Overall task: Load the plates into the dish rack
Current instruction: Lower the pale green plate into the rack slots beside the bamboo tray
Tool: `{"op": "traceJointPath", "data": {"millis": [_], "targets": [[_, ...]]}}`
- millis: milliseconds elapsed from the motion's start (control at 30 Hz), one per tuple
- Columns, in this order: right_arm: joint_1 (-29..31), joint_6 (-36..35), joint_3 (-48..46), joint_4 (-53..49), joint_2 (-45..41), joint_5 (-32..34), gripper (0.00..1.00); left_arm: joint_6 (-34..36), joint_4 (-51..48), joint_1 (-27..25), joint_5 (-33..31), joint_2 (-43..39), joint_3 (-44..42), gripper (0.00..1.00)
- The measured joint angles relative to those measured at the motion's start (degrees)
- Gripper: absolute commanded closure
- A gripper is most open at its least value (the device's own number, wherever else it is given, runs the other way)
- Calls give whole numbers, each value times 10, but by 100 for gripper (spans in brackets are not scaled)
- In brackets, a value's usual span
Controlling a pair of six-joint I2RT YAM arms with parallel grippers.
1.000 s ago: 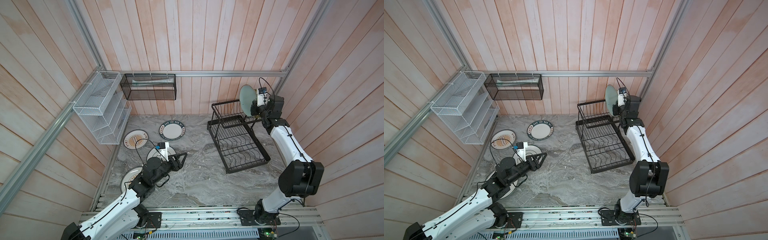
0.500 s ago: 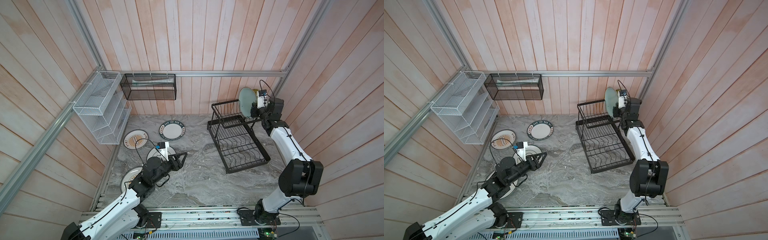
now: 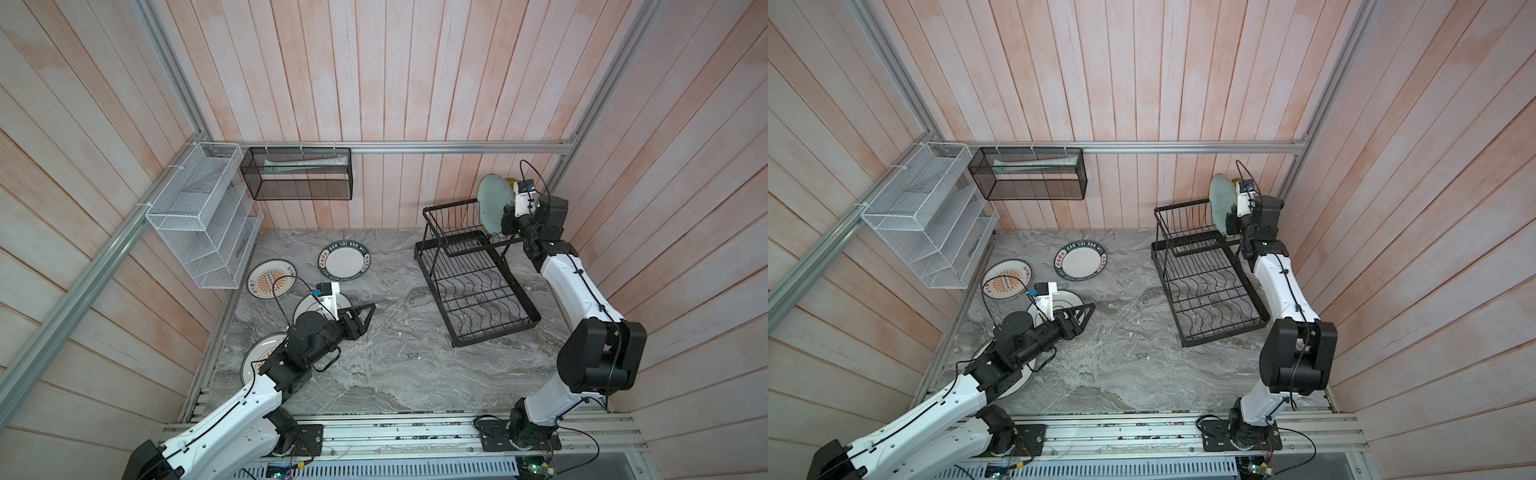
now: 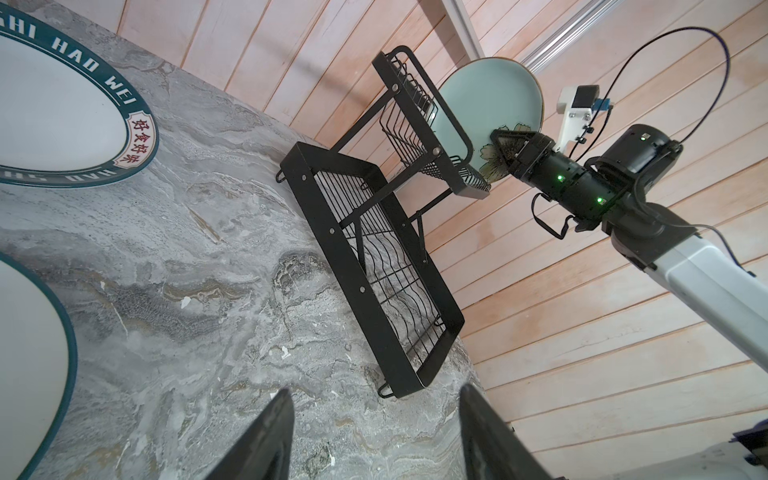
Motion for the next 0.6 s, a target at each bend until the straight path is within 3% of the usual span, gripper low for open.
{"op": "traceJointPath", "data": {"millis": [600], "targets": [[-4, 33, -5, 40, -38, 33, 42, -2, 0, 0, 0, 3, 0, 36]]}}
